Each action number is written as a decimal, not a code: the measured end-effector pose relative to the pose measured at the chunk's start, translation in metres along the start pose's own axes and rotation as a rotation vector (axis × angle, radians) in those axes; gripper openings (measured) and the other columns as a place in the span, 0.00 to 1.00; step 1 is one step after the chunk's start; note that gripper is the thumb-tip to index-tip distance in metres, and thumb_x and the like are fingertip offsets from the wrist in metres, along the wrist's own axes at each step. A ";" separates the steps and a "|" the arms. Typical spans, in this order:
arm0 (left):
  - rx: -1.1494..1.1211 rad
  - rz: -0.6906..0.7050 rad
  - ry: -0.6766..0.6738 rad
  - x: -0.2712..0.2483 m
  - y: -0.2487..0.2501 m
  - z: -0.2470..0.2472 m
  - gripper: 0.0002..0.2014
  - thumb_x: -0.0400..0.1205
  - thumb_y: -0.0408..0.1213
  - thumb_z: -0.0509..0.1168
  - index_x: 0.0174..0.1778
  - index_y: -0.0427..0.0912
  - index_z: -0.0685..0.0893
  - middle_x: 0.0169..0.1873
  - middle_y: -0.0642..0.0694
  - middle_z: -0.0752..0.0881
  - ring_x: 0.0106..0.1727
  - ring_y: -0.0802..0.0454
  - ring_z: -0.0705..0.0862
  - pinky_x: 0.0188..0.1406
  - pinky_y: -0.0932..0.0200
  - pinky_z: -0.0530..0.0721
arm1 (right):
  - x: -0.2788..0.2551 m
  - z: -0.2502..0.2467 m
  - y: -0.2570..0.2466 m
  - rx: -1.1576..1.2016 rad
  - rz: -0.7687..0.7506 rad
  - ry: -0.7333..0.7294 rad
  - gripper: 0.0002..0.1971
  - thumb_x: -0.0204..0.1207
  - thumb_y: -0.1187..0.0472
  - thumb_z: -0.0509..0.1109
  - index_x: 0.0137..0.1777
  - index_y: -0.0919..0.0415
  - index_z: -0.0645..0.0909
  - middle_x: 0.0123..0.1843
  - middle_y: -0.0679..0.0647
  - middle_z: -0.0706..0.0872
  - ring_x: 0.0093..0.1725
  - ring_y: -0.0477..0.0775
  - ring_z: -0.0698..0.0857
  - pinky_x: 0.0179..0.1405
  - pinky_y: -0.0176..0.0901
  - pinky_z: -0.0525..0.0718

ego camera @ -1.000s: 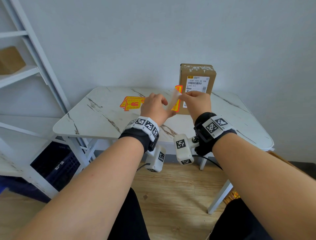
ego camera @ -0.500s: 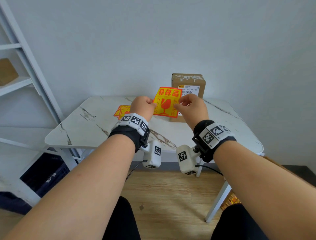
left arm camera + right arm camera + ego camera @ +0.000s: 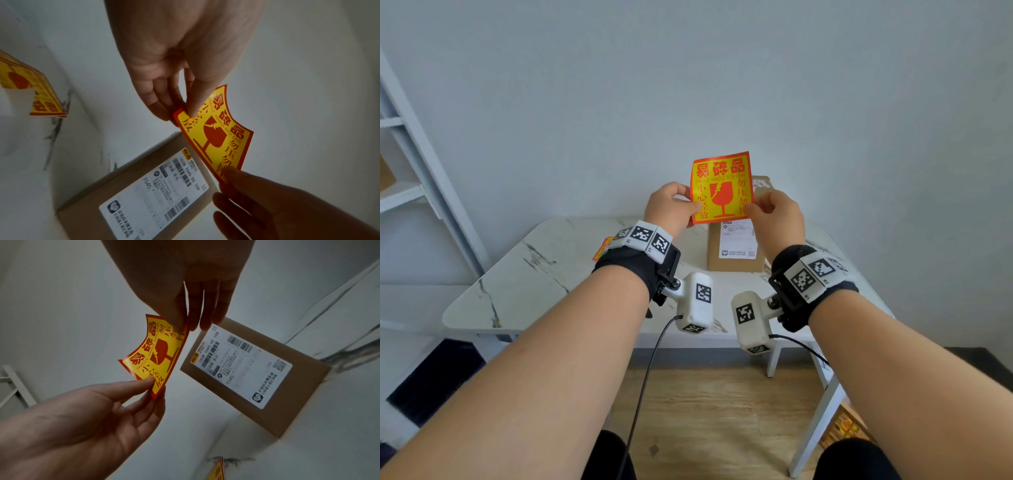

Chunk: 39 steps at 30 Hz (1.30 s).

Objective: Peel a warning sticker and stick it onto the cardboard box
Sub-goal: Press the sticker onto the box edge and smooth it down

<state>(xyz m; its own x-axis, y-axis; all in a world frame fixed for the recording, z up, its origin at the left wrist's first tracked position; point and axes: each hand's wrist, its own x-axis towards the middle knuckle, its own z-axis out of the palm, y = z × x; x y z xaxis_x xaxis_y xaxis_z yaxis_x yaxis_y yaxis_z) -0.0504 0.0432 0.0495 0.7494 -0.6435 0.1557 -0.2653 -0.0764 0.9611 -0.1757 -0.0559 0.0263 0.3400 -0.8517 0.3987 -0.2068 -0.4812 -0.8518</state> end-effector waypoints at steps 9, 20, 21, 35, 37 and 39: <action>-0.084 0.029 0.064 0.029 0.030 0.016 0.21 0.75 0.28 0.75 0.64 0.37 0.80 0.54 0.35 0.89 0.49 0.41 0.92 0.49 0.53 0.91 | 0.039 -0.015 -0.005 0.020 0.010 0.063 0.06 0.78 0.62 0.69 0.52 0.61 0.84 0.43 0.51 0.85 0.42 0.51 0.83 0.41 0.41 0.79; 0.146 0.044 0.180 0.076 0.036 0.039 0.23 0.72 0.41 0.77 0.62 0.40 0.81 0.51 0.49 0.82 0.50 0.50 0.83 0.53 0.59 0.80 | 0.080 -0.015 0.000 0.034 0.046 0.070 0.12 0.76 0.61 0.72 0.58 0.58 0.78 0.36 0.44 0.79 0.34 0.43 0.80 0.31 0.36 0.75; 0.159 0.040 0.171 0.079 0.035 0.041 0.24 0.73 0.41 0.77 0.63 0.39 0.80 0.50 0.47 0.83 0.51 0.48 0.84 0.54 0.57 0.81 | 0.083 -0.013 0.001 0.018 0.053 0.067 0.11 0.75 0.61 0.72 0.57 0.58 0.78 0.36 0.44 0.79 0.34 0.43 0.79 0.30 0.36 0.75; 0.196 -0.040 0.100 0.085 0.015 0.050 0.27 0.72 0.43 0.77 0.66 0.37 0.81 0.53 0.41 0.88 0.57 0.41 0.88 0.63 0.45 0.85 | 0.087 -0.006 0.009 -0.157 0.042 -0.014 0.10 0.75 0.60 0.69 0.56 0.59 0.78 0.48 0.55 0.87 0.48 0.58 0.87 0.48 0.52 0.87; 0.207 -0.040 0.106 0.085 0.013 0.050 0.28 0.72 0.45 0.77 0.66 0.38 0.81 0.55 0.41 0.88 0.57 0.41 0.88 0.63 0.46 0.85 | 0.087 -0.005 0.009 -0.175 0.037 -0.028 0.11 0.76 0.60 0.70 0.56 0.59 0.77 0.50 0.56 0.87 0.49 0.58 0.88 0.47 0.51 0.87; 0.214 -0.039 0.107 0.085 0.012 0.050 0.28 0.72 0.45 0.77 0.66 0.38 0.81 0.58 0.40 0.88 0.58 0.41 0.88 0.63 0.46 0.85 | 0.088 -0.004 0.009 -0.191 0.036 -0.037 0.10 0.76 0.61 0.69 0.56 0.59 0.77 0.50 0.55 0.86 0.48 0.57 0.87 0.43 0.48 0.85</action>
<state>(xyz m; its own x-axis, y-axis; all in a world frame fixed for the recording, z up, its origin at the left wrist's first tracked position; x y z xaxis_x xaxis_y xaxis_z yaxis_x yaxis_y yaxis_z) -0.0203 -0.0508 0.0632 0.8188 -0.5531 0.1537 -0.3488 -0.2667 0.8985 -0.1518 -0.1357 0.0550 0.3620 -0.8627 0.3531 -0.3890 -0.4841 -0.7838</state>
